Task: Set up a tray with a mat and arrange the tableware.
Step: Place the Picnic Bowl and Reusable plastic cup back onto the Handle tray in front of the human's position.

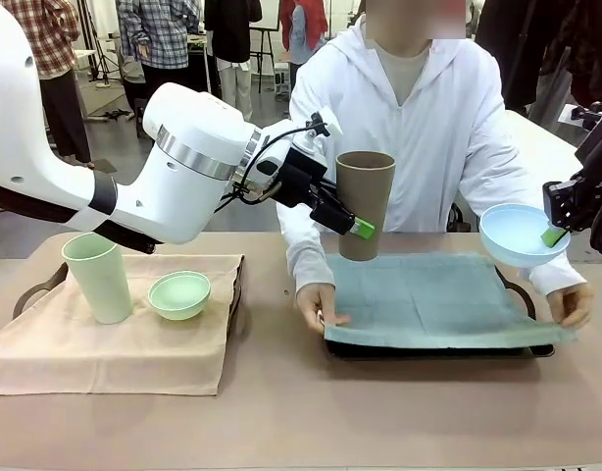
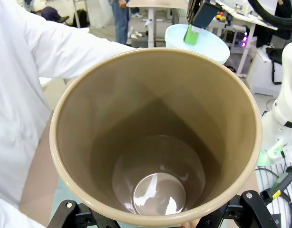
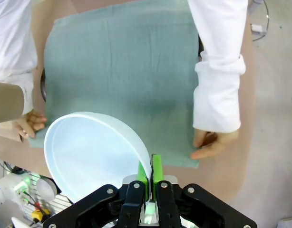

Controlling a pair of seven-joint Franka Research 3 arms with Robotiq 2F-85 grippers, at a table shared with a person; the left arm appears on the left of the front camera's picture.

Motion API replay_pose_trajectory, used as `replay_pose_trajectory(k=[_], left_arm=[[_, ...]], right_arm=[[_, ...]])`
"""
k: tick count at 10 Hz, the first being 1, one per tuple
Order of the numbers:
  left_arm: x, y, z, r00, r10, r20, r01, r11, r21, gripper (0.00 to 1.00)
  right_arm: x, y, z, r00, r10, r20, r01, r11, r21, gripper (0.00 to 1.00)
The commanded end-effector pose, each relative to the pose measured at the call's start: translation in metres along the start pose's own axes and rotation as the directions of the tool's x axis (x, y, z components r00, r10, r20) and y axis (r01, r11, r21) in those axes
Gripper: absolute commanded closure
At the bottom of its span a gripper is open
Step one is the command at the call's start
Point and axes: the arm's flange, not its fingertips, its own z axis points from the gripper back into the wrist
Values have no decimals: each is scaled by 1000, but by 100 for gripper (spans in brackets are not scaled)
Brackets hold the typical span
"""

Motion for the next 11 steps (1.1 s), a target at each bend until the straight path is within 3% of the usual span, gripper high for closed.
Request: replay_pose_trajectory(k=[1, 11], left_arm=[[3, 1, 0, 1000, -2, 9, 2, 1000, -10, 76], [3, 1, 0, 1000, -2, 9, 2, 1000, -10, 76]], right_arm=[[0, 0, 2, 1000, 1, 3, -1, 1000, -1, 100], [0, 0, 2, 1000, 1, 3, -1, 1000, -1, 100]])
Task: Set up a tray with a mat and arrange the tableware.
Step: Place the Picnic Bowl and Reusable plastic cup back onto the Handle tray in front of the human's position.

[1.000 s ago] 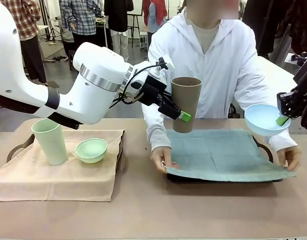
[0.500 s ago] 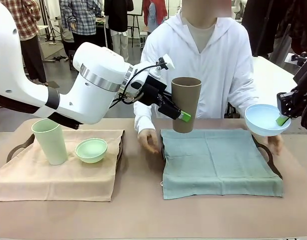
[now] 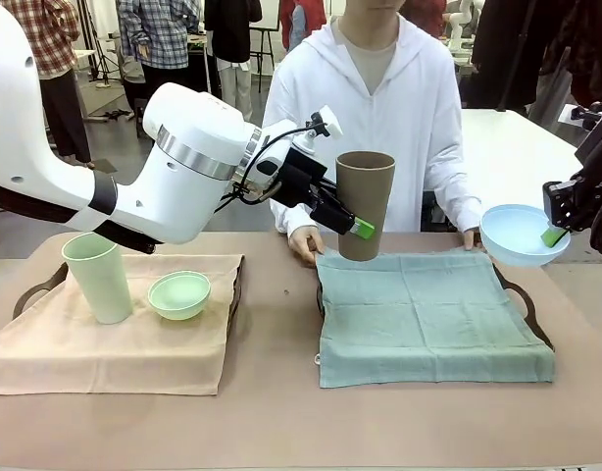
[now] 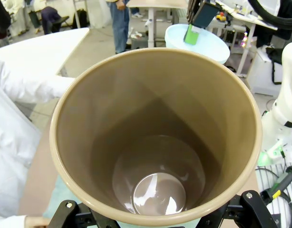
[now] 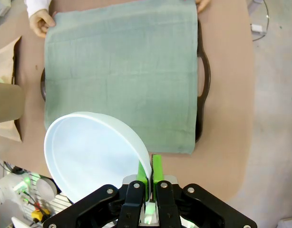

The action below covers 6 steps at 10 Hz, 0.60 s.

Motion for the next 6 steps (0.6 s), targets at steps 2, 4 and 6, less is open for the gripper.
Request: replay_pose_trajectory(k=[2, 4, 6], left_arm=[[3, 1, 0, 1000, -2, 9, 2, 1000, -9, 76], [3, 1, 0, 1000, -2, 9, 2, 1000, -9, 76], [3, 1, 0, 1000, -2, 9, 2, 1000, -9, 76]], right_arm=[[0, 0, 2, 1000, 1, 3, -1, 1000, -1, 100], [0, 0, 2, 1000, 1, 3, -1, 1000, -1, 100], [0, 0, 2, 1000, 1, 3, -1, 1000, -1, 100]])
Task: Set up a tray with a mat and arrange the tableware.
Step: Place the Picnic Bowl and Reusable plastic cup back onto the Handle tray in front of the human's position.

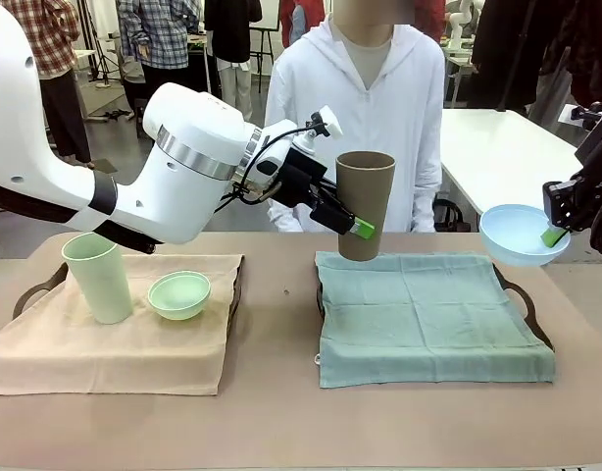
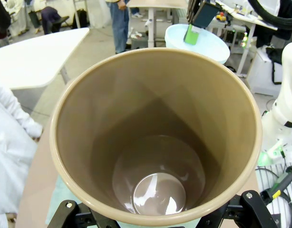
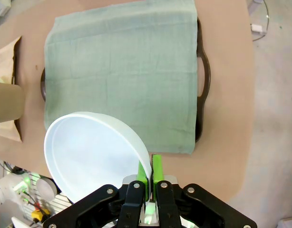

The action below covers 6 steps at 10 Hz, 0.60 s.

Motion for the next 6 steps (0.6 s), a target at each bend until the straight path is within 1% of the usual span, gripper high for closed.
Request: replay_pose_trajectory(k=[1, 2, 3, 4, 5, 6], left_arm=[[3, 1, 0, 1000, -2, 9, 2, 1000, -9, 76], [3, 1, 0, 1000, -2, 9, 2, 1000, -9, 76], [0, 0, 0, 1000, 0, 0, 0, 1000, 0, 17], [-15, 16, -13, 1000, -5, 9, 6, 999, -50, 17], [-28, 27, -26, 999, -20, 27, 22, 997, -80, 17], [-39, 34, -41, 999, -33, 25, 36, 994, -99, 17]], right_arm=[[0, 0, 2, 1000, 1, 3, -1, 1000, -1, 100], [0, 0, 2, 1000, 1, 3, -1, 1000, -1, 100], [0, 0, 0, 1000, 0, 0, 0, 1000, 0, 95], [15, -2, -26, 999, 16, -34, -17, 999, -42, 95], [27, -4, -49, 998, 18, -64, -21, 999, -41, 95], [37, -3, -72, 997, 25, -71, -27, 999, -30, 95]])
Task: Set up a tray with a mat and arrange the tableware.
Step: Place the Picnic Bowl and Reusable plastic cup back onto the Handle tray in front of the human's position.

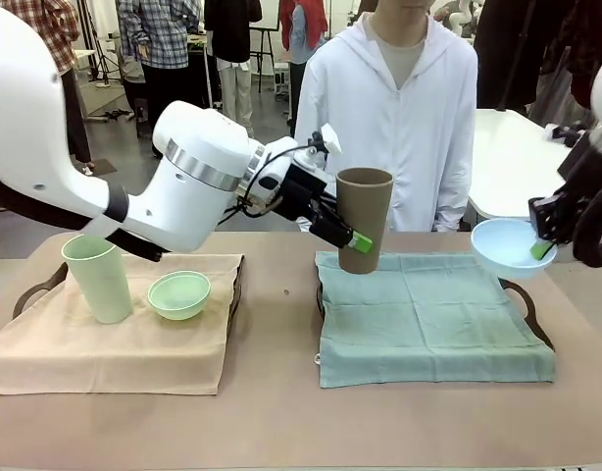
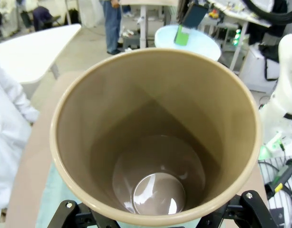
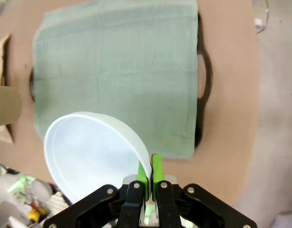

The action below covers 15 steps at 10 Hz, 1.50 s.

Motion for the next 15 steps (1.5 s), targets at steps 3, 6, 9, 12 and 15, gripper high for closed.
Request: replay_pose_trajectory(k=[3, 6, 9, 12, 15], left_arm=[[-34, 41, -51, 996, -76, 49, 78, 996, -46, 17], [-43, 53, -69, 987, -145, 65, 147, 989, -23, 17], [-53, 60, -82, 978, -191, 86, 194, 981, -28, 17], [-63, 65, -90, 973, -211, 89, 214, 976, -30, 17], [-73, 73, -96, 978, -192, 82, 195, 980, -36, 17]], right_arm=[[48, 5, -80, 999, 40, 2, -40, 999, 34, 95], [61, 6, -118, 999, 38, 10, -38, 998, 55, 95], [65, 6, -142, 999, 43, -13, -42, 997, 62, 95], [69, 4, -155, 999, 43, -16, -42, 996, 74, 95], [73, 3, -169, 998, 47, -31, -44, 995, 85, 95]])
